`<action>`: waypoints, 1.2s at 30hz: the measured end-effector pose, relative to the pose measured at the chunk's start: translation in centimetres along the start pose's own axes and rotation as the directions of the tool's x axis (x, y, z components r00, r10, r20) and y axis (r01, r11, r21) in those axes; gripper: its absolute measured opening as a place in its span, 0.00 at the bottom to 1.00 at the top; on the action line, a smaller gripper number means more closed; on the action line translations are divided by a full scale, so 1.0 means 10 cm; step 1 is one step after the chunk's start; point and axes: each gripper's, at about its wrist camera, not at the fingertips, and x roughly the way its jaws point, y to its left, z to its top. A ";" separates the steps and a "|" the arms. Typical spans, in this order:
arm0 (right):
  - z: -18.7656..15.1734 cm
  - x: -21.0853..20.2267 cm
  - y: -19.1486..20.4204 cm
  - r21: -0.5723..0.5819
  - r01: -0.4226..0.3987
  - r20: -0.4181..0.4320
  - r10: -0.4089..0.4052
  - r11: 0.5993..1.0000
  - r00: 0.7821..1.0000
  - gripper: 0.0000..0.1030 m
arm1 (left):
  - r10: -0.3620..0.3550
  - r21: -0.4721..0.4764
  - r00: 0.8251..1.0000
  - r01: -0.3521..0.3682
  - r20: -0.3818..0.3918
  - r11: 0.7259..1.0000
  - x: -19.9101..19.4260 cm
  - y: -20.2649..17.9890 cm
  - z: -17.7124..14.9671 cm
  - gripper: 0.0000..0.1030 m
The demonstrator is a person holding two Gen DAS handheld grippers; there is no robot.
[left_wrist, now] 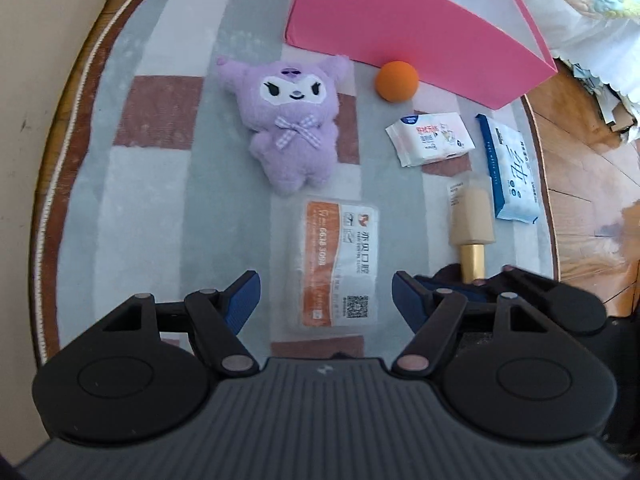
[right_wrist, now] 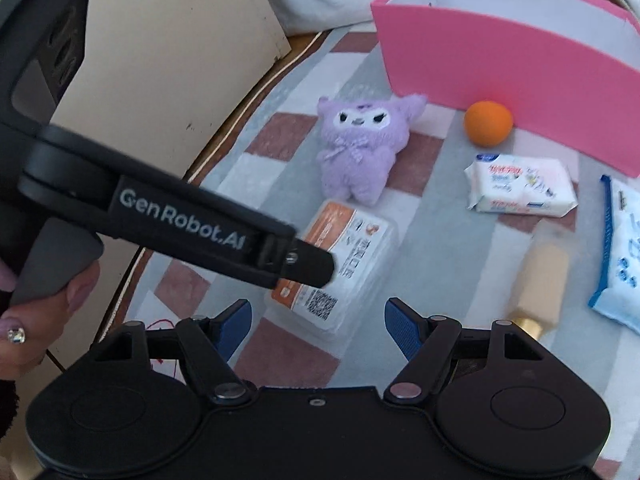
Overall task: Organize objects
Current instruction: 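Move the right gripper to the clear packaged item and close on it, then carry the clear package with the right gripper and release it into the pink box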
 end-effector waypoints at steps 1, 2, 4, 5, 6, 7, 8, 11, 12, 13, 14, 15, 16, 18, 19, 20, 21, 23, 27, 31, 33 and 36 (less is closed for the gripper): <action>-0.01 0.03 0.00 0.008 0.000 -0.003 0.000 1.000 1.000 0.76 | 0.012 0.005 1.000 -0.012 0.000 1.000 0.03 -0.01 -0.01 0.70; -0.02 0.05 0.00 0.017 0.001 -0.004 -0.001 1.000 1.000 0.76 | 0.022 0.007 1.000 -0.022 -0.002 1.000 0.06 0.00 -0.01 0.70; -0.02 0.08 -0.01 0.031 0.006 -0.007 -0.006 1.000 1.000 0.76 | 0.030 -0.012 1.000 -0.031 -0.007 0.999 0.12 0.05 -0.02 0.70; -0.02 0.10 -0.02 0.036 0.009 -0.009 -0.009 0.999 1.000 0.76 | 0.023 -0.026 1.000 -0.023 -0.007 0.999 0.14 0.09 -0.02 0.68; -0.01 0.13 -0.02 0.041 0.013 -0.009 -0.012 0.999 1.000 0.76 | 0.014 -0.038 1.000 -0.014 -0.007 0.999 0.16 0.12 -0.03 0.67; 0.00 0.15 -0.02 0.047 0.014 -0.011 -0.013 0.999 1.000 0.76 | 0.004 -0.050 1.000 -0.004 -0.005 0.999 0.17 0.15 -0.04 0.67; 0.00 0.16 -0.02 0.054 0.014 -0.012 -0.013 0.998 1.000 0.76 | -0.016 -0.062 1.000 0.016 -0.001 0.998 0.18 0.19 -0.04 0.62; 0.02 0.22 -0.02 0.070 0.014 -0.024 -0.012 0.997 1.000 0.76 | -0.161 -0.151 0.987 0.158 -0.006 0.976 0.20 0.31 -0.07 0.56; 0.02 0.24 -0.01 0.076 0.020 -0.032 -0.017 0.997 0.999 0.76 | -0.206 -0.194 0.978 0.202 -0.004 0.960 0.21 0.34 -0.08 0.55; 0.02 0.25 0.00 0.079 0.022 -0.039 -0.019 0.997 0.999 0.76 | -0.224 -0.207 0.975 0.219 0.000 0.953 0.22 0.34 -0.09 0.55; 0.02 0.26 0.00 0.082 0.022 -0.044 -0.018 0.996 0.999 0.76 | -0.227 -0.205 0.974 0.223 0.003 0.953 0.22 0.33 -0.10 0.55; 0.02 0.28 0.00 0.085 0.026 -0.049 -0.021 0.996 0.999 0.76 | -0.224 -0.201 0.975 0.221 0.008 0.954 0.23 0.31 -0.12 0.55; 0.02 0.29 0.00 0.089 0.032 -0.054 -0.028 0.996 0.998 0.76 | -0.224 -0.198 0.974 0.222 0.013 0.955 0.23 0.29 -0.13 0.54; 0.03 0.32 0.00 0.092 0.064 -0.059 -0.059 0.994 0.996 0.76 | -0.211 -0.203 0.977 0.212 0.029 0.956 0.24 0.26 -0.15 0.49; 0.03 0.35 0.01 0.088 0.086 -0.063 -0.081 0.992 0.995 0.76 | -0.203 -0.202 0.979 0.206 0.037 0.957 0.25 0.25 -0.16 0.48; 0.03 0.39 0.03 0.082 0.117 -0.070 -0.112 0.990 0.991 0.76 | -0.193 -0.199 0.980 0.199 0.046 0.960 0.25 0.24 -0.16 0.48; 0.04 0.41 0.06 0.073 0.140 -0.069 -0.135 0.987 0.988 0.76 | -0.182 -0.196 0.982 0.188 0.052 0.962 0.26 0.23 -0.16 0.46; 0.07 0.45 0.15 0.049 0.208 -0.106 -0.202 0.977 0.974 0.72 | -0.173 -0.188 0.983 0.181 0.059 0.965 0.27 0.24 -0.17 0.45; 0.07 0.45 0.28 0.015 0.269 -0.112 -0.266 0.963 0.958 0.65 | -0.169 -0.199 0.983 0.181 0.073 0.963 0.25 0.22 -0.20 0.44; -0.01 0.27 0.24 0.006 0.245 -0.046 -0.244 0.970 0.969 0.65 | -0.164 -0.198 0.983 0.177 0.081 0.964 0.22 0.13 -0.25 0.47; -0.06 0.12 0.18 0.016 0.234 -0.014 -0.233 0.972 0.972 0.64 | -0.173 -0.181 0.981 0.187 0.090 0.965 0.15 0.02 -0.27 0.47; -0.11 -0.12 0.05 0.056 0.193 0.030 -0.195 0.980 0.980 0.64 | -0.170 -0.132 0.981 0.182 0.099 0.974 0.02 -0.18 -0.29 0.47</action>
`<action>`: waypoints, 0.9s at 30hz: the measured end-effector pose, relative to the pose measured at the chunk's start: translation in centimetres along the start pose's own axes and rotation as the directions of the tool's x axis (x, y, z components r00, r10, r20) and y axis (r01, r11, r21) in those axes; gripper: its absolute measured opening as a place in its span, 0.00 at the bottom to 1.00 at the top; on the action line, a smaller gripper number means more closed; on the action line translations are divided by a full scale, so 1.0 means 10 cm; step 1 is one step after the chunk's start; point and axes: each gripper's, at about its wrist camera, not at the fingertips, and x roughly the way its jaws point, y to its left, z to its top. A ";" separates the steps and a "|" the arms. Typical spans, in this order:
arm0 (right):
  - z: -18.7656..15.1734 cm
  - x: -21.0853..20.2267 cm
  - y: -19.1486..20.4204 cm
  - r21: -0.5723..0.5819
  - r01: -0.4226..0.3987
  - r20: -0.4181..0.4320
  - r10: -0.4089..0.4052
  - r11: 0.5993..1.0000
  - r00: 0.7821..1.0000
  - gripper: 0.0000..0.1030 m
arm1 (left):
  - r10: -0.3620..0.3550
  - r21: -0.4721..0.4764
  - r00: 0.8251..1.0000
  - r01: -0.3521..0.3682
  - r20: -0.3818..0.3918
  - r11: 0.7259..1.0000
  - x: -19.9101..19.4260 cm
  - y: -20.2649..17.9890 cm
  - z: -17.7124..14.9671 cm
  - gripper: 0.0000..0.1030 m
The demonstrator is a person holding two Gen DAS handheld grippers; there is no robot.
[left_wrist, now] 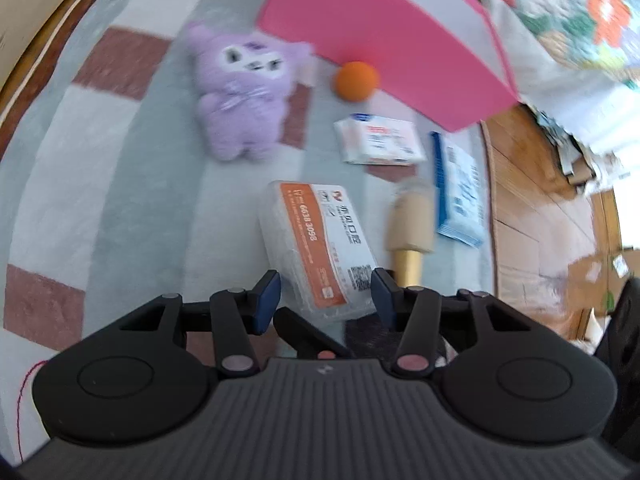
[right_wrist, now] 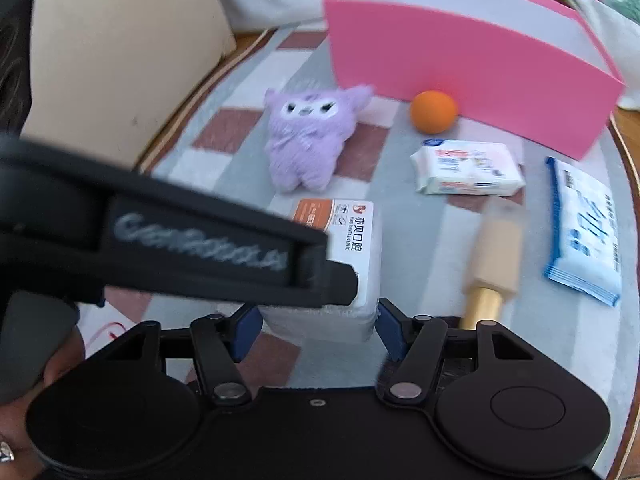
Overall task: Organize objects
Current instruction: 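Carry the clear package with the right gripper and release it into the pink box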
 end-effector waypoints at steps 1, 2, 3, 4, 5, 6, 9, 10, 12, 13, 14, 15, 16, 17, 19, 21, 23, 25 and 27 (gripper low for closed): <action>0.00 -0.07 -0.05 0.008 -0.013 0.016 0.013 1.000 1.000 0.64 | 0.003 0.021 1.000 -0.003 0.009 1.000 -0.05 -0.09 0.00 0.47; -0.01 -0.15 -0.08 0.010 -0.021 0.033 0.021 1.000 0.999 0.64 | 0.005 0.043 1.000 -0.006 0.022 0.999 -0.11 -0.17 -0.01 0.47; 0.00 -0.24 -0.12 0.006 -0.027 0.061 0.027 1.000 0.998 0.64 | 0.008 0.068 0.999 -0.010 0.036 0.998 -0.17 -0.26 -0.01 0.47; 0.01 -0.32 -0.13 0.000 -0.030 0.083 0.030 1.000 0.996 0.64 | 0.014 0.103 0.998 -0.019 0.055 0.995 -0.25 -0.36 0.00 0.47; 0.01 -0.40 -0.14 -0.008 -0.032 0.106 0.033 0.999 0.994 0.64 | 0.018 0.129 0.997 -0.027 0.070 0.991 -0.32 -0.44 0.01 0.47; 0.02 -0.51 -0.15 -0.014 -0.037 0.136 0.039 0.999 0.990 0.64 | 0.021 0.154 0.996 -0.034 0.085 0.987 -0.39 -0.54 0.03 0.47; 0.14 -0.76 -0.23 -0.002 -0.061 0.214 0.061 0.998 0.975 0.64 | 0.027 0.238 0.992 -0.056 0.124 0.970 -0.62 -0.81 0.15 0.47; 0.20 -0.85 -0.26 0.003 -0.069 0.235 0.067 0.998 0.970 0.64 | 0.032 0.263 0.991 -0.066 0.133 0.963 -0.69 -0.91 0.20 0.47; 0.30 -1.01 -0.32 0.014 -0.077 0.269 0.071 0.997 0.961 0.64 | 0.041 0.314 0.985 -0.093 0.167 0.945 -0.83 -1.13 0.32 0.47; 0.37 -1.08 -0.34 0.011 -0.074 0.293 0.068 0.997 0.954 0.64 | 0.042 0.335 0.982 -0.103 0.183 0.936 -0.87 -1.22 0.35 0.47; 0.42 -1.14 -0.36 0.006 -0.069 0.311 0.064 0.998 0.948 0.64 | 0.043 0.357 0.979 -0.113 0.198 0.927 -0.91 -1.32 0.41 0.47; 0.47 -1.21 -0.40 0.004 -0.067 0.330 0.062 0.998 0.942 0.64 | 0.044 0.374 0.977 -0.121 0.209 0.919 -0.95 -1.41 0.47 0.47; 0.54 -1.24 -0.44 0.006 -0.070 0.343 0.063 0.998 0.937 0.64 | 0.045 0.389 0.976 -0.128 0.215 0.912 -0.98 -1.48 0.54 0.47; 0.60 -1.27 -0.48 0.011 -0.075 0.355 0.066 0.997 0.932 0.64 | 0.046 0.399 0.975 -0.131 0.217 0.908 -1.00 -1.55 0.63 0.46; 0.77 -1.29 -0.59 0.015 -0.080 0.376 0.069 0.997 0.924 0.64 | 0.039 0.402 0.974 -0.129 0.224 0.906 -1.01 -1.64 0.82 0.45; 0.96 -1.28 -0.67 0.001 -0.062 0.393 0.057 0.998 0.918 0.63 | 0.035 0.398 0.973 -0.126 0.229 0.909 -0.98 -1.68 1.00 0.45; 1.11 -1.24 -0.68 -0.009 -0.040 0.398 0.040 0.999 0.916 0.63 | 0.029 0.377 0.975 -0.112 0.219 0.919 -0.89 -1.68 1.20 0.45; 1.25 -1.17 -0.74 -0.005 -0.035 0.390 0.034 0.999 0.920 0.59 | 0.023 0.366 0.975 -0.104 0.221 0.925 -0.80 -1.63 1.34 0.48; 1.37 -1.04 -0.81 -0.004 -0.028 0.370 0.027 1.000 0.929 0.59 | 0.004 0.331 0.979 -0.072 0.202 0.941 -0.66 -1.53 1.49 0.48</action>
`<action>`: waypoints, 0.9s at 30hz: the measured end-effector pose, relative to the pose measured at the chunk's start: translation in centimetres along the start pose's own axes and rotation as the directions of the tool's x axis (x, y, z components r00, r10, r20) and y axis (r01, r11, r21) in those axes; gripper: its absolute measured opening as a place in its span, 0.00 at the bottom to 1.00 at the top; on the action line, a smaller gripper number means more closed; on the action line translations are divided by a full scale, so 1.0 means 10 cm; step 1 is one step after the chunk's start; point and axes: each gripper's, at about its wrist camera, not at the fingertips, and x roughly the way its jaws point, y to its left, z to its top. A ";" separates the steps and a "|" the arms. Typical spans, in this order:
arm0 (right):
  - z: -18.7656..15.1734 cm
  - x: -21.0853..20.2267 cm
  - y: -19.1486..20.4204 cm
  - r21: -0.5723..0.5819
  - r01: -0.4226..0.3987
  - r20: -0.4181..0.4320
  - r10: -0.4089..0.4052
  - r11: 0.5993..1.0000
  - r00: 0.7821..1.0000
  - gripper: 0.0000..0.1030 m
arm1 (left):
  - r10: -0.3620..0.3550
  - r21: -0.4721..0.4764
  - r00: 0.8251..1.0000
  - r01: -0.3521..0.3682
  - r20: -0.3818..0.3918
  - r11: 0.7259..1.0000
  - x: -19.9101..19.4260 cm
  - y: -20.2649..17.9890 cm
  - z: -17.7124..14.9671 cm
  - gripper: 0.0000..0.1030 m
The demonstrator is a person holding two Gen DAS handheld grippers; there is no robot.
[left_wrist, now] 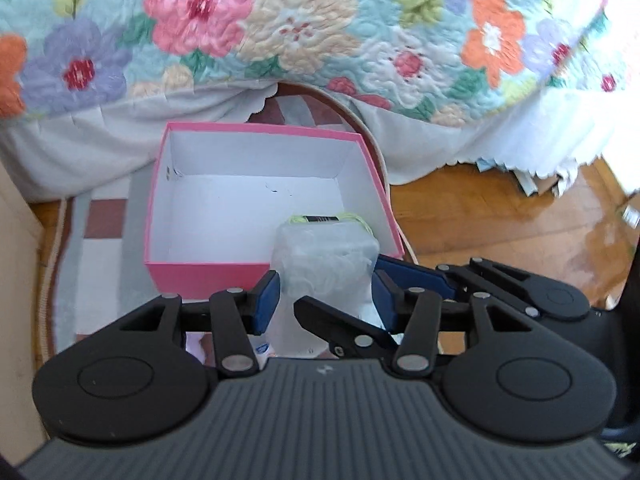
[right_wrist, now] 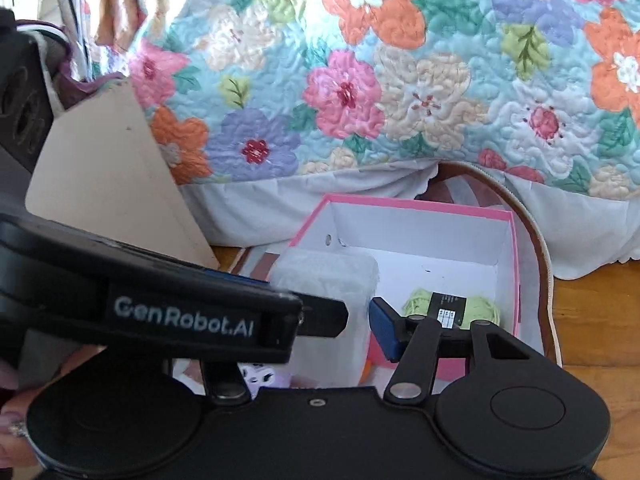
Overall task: Organize objects
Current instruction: 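Carry the clear package with the right gripper and release it into the pink box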
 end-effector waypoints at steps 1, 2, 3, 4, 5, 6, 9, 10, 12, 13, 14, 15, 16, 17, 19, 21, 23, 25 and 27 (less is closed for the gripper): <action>0.02 0.08 -0.03 -0.007 0.003 -0.012 -0.003 1.000 1.000 0.58 | -0.004 -0.024 1.000 0.004 -0.013 1.000 0.08 0.04 0.01 0.48; 0.01 0.14 -0.05 -0.017 0.006 -0.020 -0.006 1.000 1.000 0.58 | -0.009 -0.039 1.000 0.008 -0.021 0.999 0.17 0.10 0.02 0.47; 0.00 0.22 -0.06 -0.021 0.011 -0.024 -0.012 1.000 1.000 0.57 | -0.009 -0.043 1.000 0.008 -0.021 0.999 0.23 0.13 0.03 0.48; 0.00 0.28 -0.07 -0.022 0.014 -0.030 -0.015 1.000 0.999 0.57 | -0.004 -0.045 1.000 0.002 -0.023 0.999 0.28 0.17 0.04 0.48; 0.00 0.35 -0.08 -0.021 0.014 -0.039 -0.015 1.000 0.999 0.56 | 0.005 -0.046 1.000 -0.006 -0.026 0.999 0.33 0.20 0.05 0.48; 0.00 0.41 -0.10 -0.018 0.008 -0.045 -0.009 1.000 0.999 0.55 | 0.018 -0.044 1.000 -0.019 -0.025 0.999 0.38 0.23 0.07 0.48; 0.05 0.52 -0.11 -0.011 -0.014 -0.042 0.013 1.000 0.999 0.54 | 0.029 -0.055 0.999 -0.031 -0.034 0.998 0.48 0.34 0.15 0.46; 0.07 0.54 -0.11 -0.008 -0.020 -0.037 0.020 1.000 0.999 0.54 | 0.025 -0.060 0.999 -0.027 -0.038 0.998 0.49 0.37 0.19 0.46; 0.12 0.59 -0.09 -0.014 -0.022 -0.025 0.022 1.000 0.999 0.54 | 0.021 -0.063 0.999 -0.024 -0.035 0.998 0.50 0.42 0.27 0.46; 0.14 0.61 -0.09 -0.014 -0.025 -0.025 0.024 1.000 0.999 0.54 | 0.024 -0.051 0.999 -0.025 -0.026 0.998 0.50 0.43 0.32 0.46; 0.16 0.64 -0.09 -0.011 -0.025 -0.023 0.025 1.000 0.999 0.54 | 0.025 -0.037 1.000 -0.025 -0.018 0.999 0.49 0.44 0.36 0.46; 0.18 0.67 -0.10 -0.008 -0.028 -0.022 0.028 1.000 0.999 0.54 | 0.026 -0.033 1.000 -0.026 -0.014 0.999 0.49 0.45 0.41 0.46; 0.21 0.70 -0.12 -0.003 -0.035 -0.023 0.035 0.999 0.999 0.54 | 0.023 -0.036 1.000 -0.024 -0.014 0.999 0.50 0.47 0.46 0.46; 0.23 0.74 -0.13 0.005 -0.038 -0.023 0.038 0.999 0.999 0.54 | 0.020 -0.043 1.000 -0.021 -0.014 0.999 0.51 0.50 0.50 0.46; 0.29 0.82 -0.20 0.037 -0.053 -0.028 0.054 0.998 0.998 0.54 | 0.028 -0.081 1.000 -0.029 -0.014 0.996 0.58 0.55 0.57 0.46; 0.35 0.91 -0.24 0.047 -0.062 -0.043 0.064 0.997 0.997 0.54 | 0.040 -0.083 0.999 -0.043 -0.034 0.996 0.69 0.59 0.61 0.46; 0.40 1.00 -0.26 0.028 -0.050 -0.047 0.051 0.998 0.998 0.54 | 0.030 -0.112 0.998 -0.035 -0.048 0.993 0.79 0.65 0.62 0.47; 0.41 1.11 -0.29 0.021 -0.045 -0.071 0.046 0.999 0.996 0.54 | 0.013 -0.153 0.998 -0.022 -0.061 0.988 0.91 0.74 0.63 0.47; 0.39 1.19 -0.34 0.029 -0.041 -0.076 0.043 0.999 0.996 0.54 | -0.002 -0.183 0.998 -0.011 -0.069 0.983 1.00 0.81 0.62 0.45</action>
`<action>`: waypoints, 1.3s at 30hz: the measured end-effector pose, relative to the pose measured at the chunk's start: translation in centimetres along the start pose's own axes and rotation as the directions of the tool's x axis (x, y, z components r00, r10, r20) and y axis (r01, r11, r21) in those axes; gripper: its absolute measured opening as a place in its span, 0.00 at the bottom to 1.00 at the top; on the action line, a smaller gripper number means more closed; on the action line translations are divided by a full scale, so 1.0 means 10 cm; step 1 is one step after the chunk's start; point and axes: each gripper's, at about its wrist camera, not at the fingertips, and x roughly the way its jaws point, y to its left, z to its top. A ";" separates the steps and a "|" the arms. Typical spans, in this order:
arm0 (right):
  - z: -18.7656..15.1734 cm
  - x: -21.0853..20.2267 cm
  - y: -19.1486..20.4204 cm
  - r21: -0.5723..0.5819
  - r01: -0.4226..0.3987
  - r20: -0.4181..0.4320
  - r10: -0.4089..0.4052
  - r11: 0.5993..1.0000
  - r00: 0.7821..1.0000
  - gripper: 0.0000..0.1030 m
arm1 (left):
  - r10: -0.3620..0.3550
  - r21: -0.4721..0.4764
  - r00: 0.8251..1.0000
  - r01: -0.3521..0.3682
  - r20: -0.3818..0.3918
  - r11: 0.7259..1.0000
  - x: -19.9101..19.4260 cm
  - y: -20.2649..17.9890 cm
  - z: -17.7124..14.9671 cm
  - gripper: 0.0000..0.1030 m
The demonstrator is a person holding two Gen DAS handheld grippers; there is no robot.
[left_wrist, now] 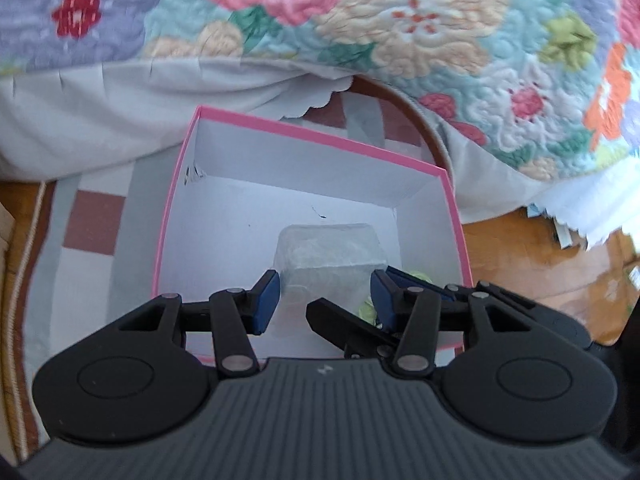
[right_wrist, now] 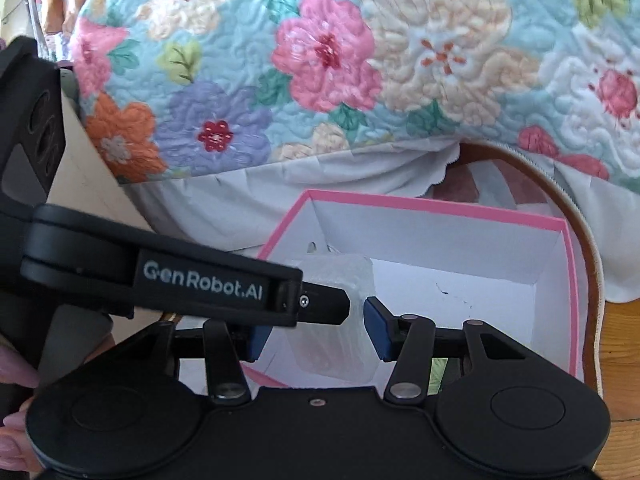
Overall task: Organize objects
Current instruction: 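Carry the clear package with the right gripper and release it into the pink box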
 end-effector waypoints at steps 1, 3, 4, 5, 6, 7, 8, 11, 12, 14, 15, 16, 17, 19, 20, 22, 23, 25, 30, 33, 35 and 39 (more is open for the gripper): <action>-0.01 0.04 -0.03 0.004 0.000 -0.008 0.000 1.000 1.000 0.54 | -0.007 -0.016 1.000 0.007 -0.016 1.000 0.05 0.04 0.00 0.45; -0.04 0.15 -0.12 0.037 -0.008 -0.038 0.010 0.999 0.999 0.54 | -0.016 -0.046 0.999 0.014 -0.045 0.999 0.15 0.10 0.00 0.45; -0.06 0.19 -0.16 0.060 -0.013 -0.052 0.017 0.998 0.998 0.54 | -0.020 -0.052 0.998 0.017 -0.057 0.998 0.19 0.13 -0.01 0.45; -0.09 0.22 -0.20 0.081 -0.019 -0.063 0.024 0.997 0.998 0.54 | -0.021 -0.058 0.998 0.018 -0.066 0.998 0.23 0.14 -0.02 0.45; -0.12 0.26 -0.24 0.100 -0.024 -0.068 0.030 0.995 0.997 0.54 | -0.025 -0.063 0.997 0.020 -0.078 0.998 0.27 0.16 -0.02 0.45; -0.15 0.29 -0.26 0.112 -0.021 -0.070 0.029 0.993 0.997 0.54 | -0.033 -0.068 0.995 0.027 -0.094 0.997 0.31 0.18 -0.02 0.45; -0.17 0.33 -0.29 0.120 -0.011 -0.076 0.020 0.993 0.997 0.54 | -0.043 -0.076 0.993 0.035 -0.112 0.996 0.37 0.20 -0.01 0.45; -0.24 0.47 -0.35 0.129 0.014 -0.103 0.000 0.992 0.995 0.54 | -0.061 -0.088 0.985 0.047 -0.164 0.995 0.54 0.26 0.01 0.45; -0.25 0.52 -0.38 0.136 0.020 -0.113 -0.005 0.991 0.994 0.54 | -0.065 -0.080 0.980 0.051 -0.186 0.995 0.61 0.27 0.02 0.45; -0.29 0.62 -0.43 0.137 0.040 -0.141 -0.021 0.990 0.990 0.53 | -0.075 -0.078 0.976 0.060 -0.206 0.995 0.73 0.31 0.01 0.45; -0.31 0.66 -0.44 0.135 0.045 -0.143 -0.026 0.990 0.989 0.53 | -0.075 -0.080 0.977 0.060 -0.199 0.995 0.76 0.32 0.01 0.45; -0.31 0.68 -0.43 0.122 0.050 -0.137 -0.033 0.991 0.990 0.53 | -0.081 -0.088 0.977 0.064 -0.197 0.994 0.79 0.35 0.02 0.45; -0.30 0.70 -0.42 0.112 0.060 -0.140 -0.044 0.992 0.989 0.53 | -0.090 -0.097 0.976 0.072 -0.199 0.993 0.82 0.37 0.02 0.45; -0.27 0.75 -0.40 0.092 0.083 -0.155 -0.068 0.992 0.985 0.53 | -0.108 -0.118 0.974 0.085 -0.198 0.989 0.88 0.43 0.02 0.45; -0.26 0.78 -0.42 0.096 0.093 -0.161 -0.077 0.991 0.984 0.52 | -0.109 -0.118 0.974 0.087 -0.198 0.989 0.90 0.45 0.02 0.45; -0.26 0.88 -0.46 0.112 0.103 -0.183 -0.082 0.988 0.980 0.50 | -0.085 -0.106 0.980 0.066 -0.183 0.992 0.96 0.45 0.02 0.45; -0.27 0.91 -0.46 0.107 0.122 -0.189 -0.100 0.987 0.977 0.49 | -0.067 -0.091 0.983 0.052 -0.172 0.995 0.97 0.44 0.02 0.45; -0.28 0.91 -0.43 0.078 0.153 -0.174 -0.137 0.985 0.975 0.52 | -0.045 -0.077 0.988 0.033 -0.148 0.996 0.96 0.43 0.01 0.47; -0.25 0.62 -0.40 0.071 0.092 -0.129 -0.083 0.993 0.988 0.57 | -0.028 -0.043 0.988 0.021 -0.154 0.999 0.78 0.38 0.01 0.52; -0.23 0.33 -0.37 0.050 0.049 -0.099 -0.044 0.998 0.994 0.62 | -0.016 0.033 0.994 0.020 -0.110 0.999 0.48 0.32 -0.04 0.54; -0.23 0.12 -0.33 0.019 0.045 -0.084 -0.044 0.999 0.995 0.64 | 0.005 0.070 0.996 0.001 -0.090 0.998 0.26 0.31 -0.09 0.54; -0.20 -0.28 -0.30 -0.008 0.029 -0.061 -0.029 1.000 0.998 0.66 | 0.030 0.108 0.997 -0.022 -0.074 0.994 -0.16 0.29 -0.17 0.54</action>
